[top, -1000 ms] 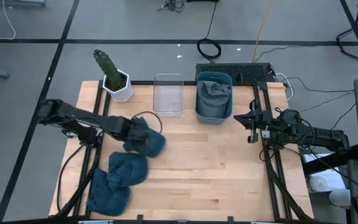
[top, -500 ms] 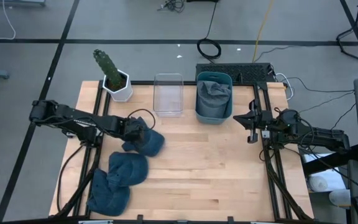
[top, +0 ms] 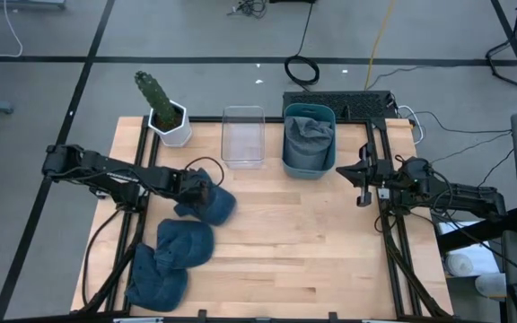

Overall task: Pick & Place hat
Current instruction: Put the top blue cap into the transparent bin

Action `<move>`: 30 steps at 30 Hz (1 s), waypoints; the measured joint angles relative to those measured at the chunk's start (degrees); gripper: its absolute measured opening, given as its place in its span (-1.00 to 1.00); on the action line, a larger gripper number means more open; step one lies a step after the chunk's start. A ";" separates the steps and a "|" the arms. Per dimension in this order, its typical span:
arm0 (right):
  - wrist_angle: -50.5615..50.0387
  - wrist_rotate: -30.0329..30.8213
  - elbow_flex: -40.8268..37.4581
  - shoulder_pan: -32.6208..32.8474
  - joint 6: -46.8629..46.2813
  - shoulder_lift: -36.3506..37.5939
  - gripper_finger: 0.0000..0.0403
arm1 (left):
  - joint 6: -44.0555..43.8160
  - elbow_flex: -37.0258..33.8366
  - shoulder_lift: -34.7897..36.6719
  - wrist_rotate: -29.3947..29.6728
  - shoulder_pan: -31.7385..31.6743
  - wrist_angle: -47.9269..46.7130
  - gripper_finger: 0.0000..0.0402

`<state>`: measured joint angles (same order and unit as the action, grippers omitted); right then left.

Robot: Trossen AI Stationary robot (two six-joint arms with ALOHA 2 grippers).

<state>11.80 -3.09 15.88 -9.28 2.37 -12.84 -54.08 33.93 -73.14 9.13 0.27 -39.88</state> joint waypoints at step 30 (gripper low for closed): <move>-0.16 0.04 0.00 0.00 -0.14 0.00 -1.00 | 11.05 18.17 0.13 -10.94 3.74 -4.80 -0.88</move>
<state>11.64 -3.05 15.88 -9.28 2.22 -12.84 -43.03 52.10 -73.01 -1.81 4.02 -44.68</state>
